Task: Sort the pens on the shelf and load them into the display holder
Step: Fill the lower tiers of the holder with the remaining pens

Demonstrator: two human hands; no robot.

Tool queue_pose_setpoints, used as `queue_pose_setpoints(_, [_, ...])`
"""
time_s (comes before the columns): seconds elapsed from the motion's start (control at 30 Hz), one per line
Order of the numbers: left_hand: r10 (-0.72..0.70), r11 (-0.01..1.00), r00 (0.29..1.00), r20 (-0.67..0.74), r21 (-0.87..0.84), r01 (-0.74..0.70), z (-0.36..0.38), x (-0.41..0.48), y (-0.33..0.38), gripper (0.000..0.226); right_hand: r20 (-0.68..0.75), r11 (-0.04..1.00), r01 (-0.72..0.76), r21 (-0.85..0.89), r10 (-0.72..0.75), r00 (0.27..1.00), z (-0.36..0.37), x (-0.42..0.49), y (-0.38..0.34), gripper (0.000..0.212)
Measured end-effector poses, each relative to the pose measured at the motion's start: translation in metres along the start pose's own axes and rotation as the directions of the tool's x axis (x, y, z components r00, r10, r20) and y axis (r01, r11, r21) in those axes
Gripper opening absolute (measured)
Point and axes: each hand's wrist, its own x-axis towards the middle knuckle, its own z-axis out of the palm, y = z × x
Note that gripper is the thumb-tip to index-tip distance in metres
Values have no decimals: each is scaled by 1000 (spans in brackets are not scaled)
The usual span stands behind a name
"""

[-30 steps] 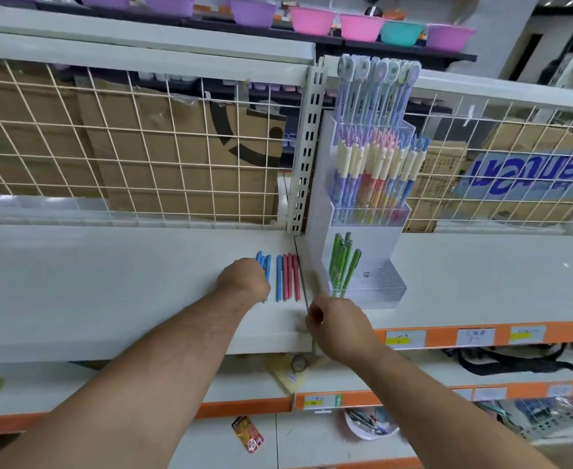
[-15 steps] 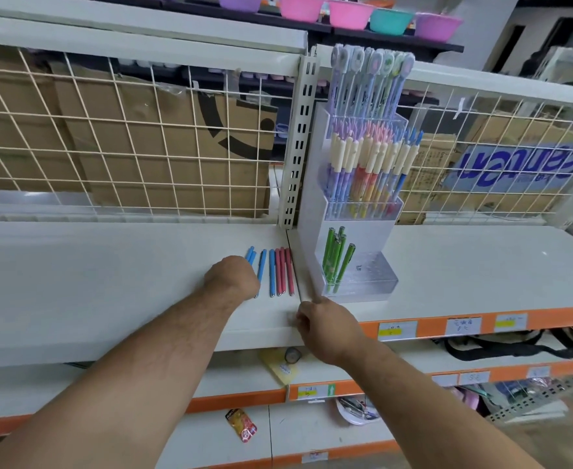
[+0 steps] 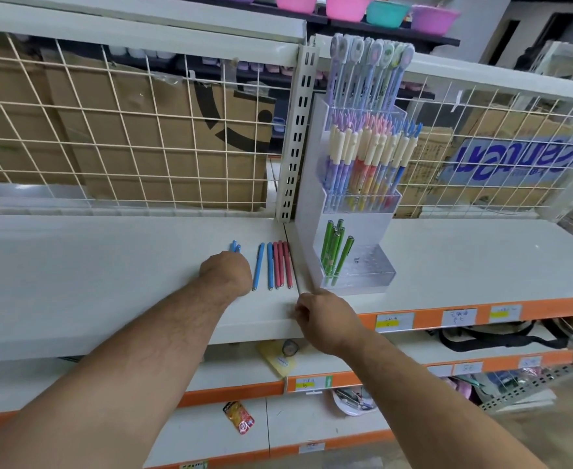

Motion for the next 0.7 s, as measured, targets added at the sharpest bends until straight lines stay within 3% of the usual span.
queue_pose_setpoints(0.1, [9,999,1000,-2,-49,-9,2,-4,-3,40,2,1000,-4,8,4,1000,2,0,1,19])
queue_pose_setpoints(0.2, [-13,959,1000,-29,-285,4,4,-11,-6,26,-2,1000,-2,15,2,1000,3,1,3,19])
queue_pose_setpoints(0.27, [-9,834,1000,-16,-551,-1,6,-15,-6,17,5,1000,1,24,-1,1000,3,2,4,20])
queue_pose_setpoints(0.37, [64,547,998,-2,-836,-37,11,-34,0,12,20,989,-8,146,5,1000,-1,2,7,18])
queue_pose_setpoints(0.43, [130,421,991,-31,-903,-84,16,-54,7,7,-20,934,-36,357,46,999,-8,2,10,15])
queue_pose_setpoints(0.57, [246,303,960,-130,-931,-203,23,-96,27,7,-88,716,-59,696,166,982,-23,-2,15,11])
queue_pose_setpoints(0.63, [270,265,950,-157,-936,-230,26,-112,39,17,-52,611,-59,789,162,986,-31,-5,18,13])
queue_pose_setpoints(0.7, [281,251,947,-158,-940,-232,28,-122,53,24,-48,597,-33,802,118,992,-37,-7,25,14])
